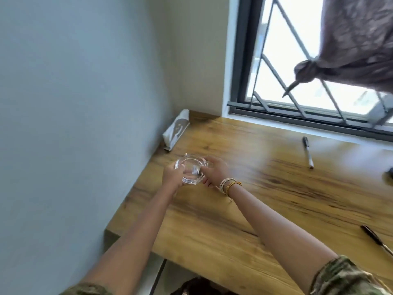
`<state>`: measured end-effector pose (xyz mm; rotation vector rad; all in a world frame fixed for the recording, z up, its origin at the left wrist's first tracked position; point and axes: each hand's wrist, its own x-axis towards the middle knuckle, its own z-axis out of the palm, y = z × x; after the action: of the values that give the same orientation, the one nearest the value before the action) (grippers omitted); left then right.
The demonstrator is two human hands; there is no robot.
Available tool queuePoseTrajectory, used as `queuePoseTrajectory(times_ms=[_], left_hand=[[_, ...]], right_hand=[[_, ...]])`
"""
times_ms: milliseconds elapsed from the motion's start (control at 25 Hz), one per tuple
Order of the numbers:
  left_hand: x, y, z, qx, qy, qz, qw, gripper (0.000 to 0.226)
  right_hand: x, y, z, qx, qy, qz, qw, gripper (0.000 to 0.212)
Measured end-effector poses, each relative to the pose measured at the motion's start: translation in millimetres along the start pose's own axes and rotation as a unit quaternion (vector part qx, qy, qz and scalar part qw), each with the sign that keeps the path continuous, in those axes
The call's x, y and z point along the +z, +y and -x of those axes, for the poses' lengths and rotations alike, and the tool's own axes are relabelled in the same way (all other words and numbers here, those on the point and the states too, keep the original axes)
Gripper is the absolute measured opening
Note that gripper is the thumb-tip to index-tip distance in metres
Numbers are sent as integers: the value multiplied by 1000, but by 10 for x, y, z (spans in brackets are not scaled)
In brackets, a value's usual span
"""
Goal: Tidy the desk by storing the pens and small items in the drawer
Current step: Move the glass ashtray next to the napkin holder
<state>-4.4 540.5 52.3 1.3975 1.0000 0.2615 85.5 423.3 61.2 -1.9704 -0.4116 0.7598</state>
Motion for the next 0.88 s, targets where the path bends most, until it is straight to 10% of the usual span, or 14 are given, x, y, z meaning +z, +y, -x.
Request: queuePoseTrajectory(times_ms=[600,880], left_hand=[[-134,235,-748,25,49,-19,998,16],[-69,81,-888,117,-15,-287,951,35]], right_hand=[[-24,-216,-1064,58,142,1,988,49],[-176,-221,-1388,91,181,-14,979,48]])
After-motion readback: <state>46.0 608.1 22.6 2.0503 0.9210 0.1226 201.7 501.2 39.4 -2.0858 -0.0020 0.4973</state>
